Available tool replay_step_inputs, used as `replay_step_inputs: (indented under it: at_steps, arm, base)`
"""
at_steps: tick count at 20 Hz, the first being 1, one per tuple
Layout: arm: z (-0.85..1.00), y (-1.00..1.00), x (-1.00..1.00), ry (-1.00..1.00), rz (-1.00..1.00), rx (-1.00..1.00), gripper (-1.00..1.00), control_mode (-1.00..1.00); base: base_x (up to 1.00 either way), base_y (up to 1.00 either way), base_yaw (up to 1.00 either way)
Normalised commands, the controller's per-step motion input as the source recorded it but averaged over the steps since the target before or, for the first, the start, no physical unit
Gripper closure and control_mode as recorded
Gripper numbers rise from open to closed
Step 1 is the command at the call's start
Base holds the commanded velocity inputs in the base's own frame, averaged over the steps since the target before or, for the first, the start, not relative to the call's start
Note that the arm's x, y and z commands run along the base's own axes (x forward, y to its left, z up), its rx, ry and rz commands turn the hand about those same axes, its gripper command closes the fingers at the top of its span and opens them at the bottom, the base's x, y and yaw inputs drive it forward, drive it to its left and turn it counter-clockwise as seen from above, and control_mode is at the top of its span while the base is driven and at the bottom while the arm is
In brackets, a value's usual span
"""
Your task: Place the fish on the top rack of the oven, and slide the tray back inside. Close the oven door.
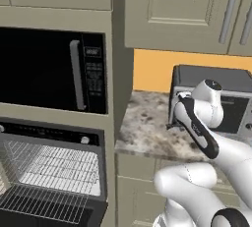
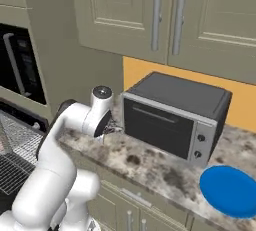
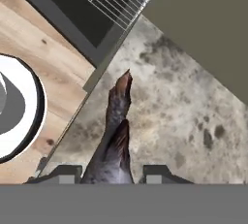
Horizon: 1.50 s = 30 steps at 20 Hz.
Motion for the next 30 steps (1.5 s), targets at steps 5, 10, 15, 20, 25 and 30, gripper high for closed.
replay_step_inputs:
  at_steps: [5,10,15,20,25,30]
  arm:
    - [0.0,0.0,0.0,0.0,0.0,0.0,1.0,1.0]
    - [0.0,0.0,0.0,0.0,0.0,0.0,1.0,1.0]
    - [0.0,0.0,0.0,0.0,0.0,0.0,1.0,1.0]
    - [0.0,0.0,0.0,0.0,0.0,0.0,1.0,1.0]
    - [0.0,0.0,0.0,0.0,0.0,0.0,1.0,1.0]
    - [0.0,0.0,0.0,0.0,0.0,0.0,1.0,1.0]
  base:
    - [-0.41,0.57,0.62]
    - [-0.29,0.43,0.61]
    - [-0.03,0.29,0.59]
    - [0.16,0.15,0.53]
    - [0.24,-0.09,0.35]
    - [0.43,-0.17,0.15]
